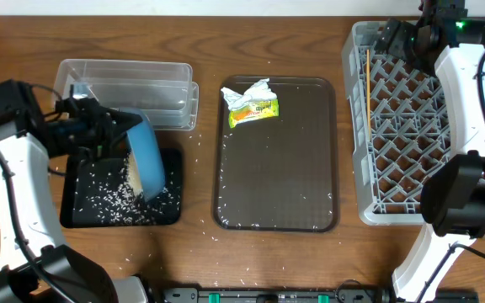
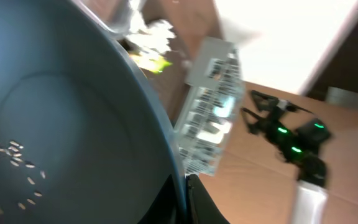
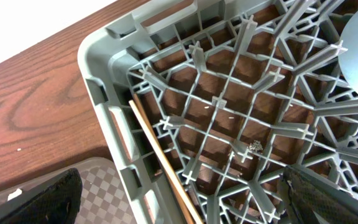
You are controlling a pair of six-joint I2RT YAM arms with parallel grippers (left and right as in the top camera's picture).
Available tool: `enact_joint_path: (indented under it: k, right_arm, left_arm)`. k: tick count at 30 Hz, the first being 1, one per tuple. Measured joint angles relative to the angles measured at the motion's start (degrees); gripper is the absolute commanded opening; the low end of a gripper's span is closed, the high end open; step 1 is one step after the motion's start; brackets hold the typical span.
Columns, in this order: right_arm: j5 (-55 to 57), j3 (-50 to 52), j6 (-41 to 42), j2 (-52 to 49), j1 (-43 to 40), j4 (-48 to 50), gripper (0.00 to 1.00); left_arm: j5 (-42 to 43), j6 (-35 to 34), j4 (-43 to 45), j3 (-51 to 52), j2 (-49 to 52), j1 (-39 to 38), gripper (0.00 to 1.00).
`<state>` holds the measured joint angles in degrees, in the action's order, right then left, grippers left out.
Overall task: Sort waste into correct bins and load items into the dishwasher rack
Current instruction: 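Tilt the plate with the left gripper to dump rice onto the black tray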
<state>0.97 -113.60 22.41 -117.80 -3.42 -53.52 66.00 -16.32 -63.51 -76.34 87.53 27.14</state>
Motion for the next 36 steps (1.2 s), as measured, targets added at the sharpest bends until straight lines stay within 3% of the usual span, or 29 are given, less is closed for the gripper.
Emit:
enact_joint_path:
  k: [12,36]
  right_arm:
    - [0.0,0.0,0.0,0.0,0.0,0.0,0.99]
    - [0.0,0.0,0.0,0.0,0.0,0.0,0.99]
  left_arm:
    - [6.0,5.7,-8.5,0.0,0.0,5.2,0.06]
    - [10.9,10.8,-10.0,0.1,0.0,15.8,0.06]
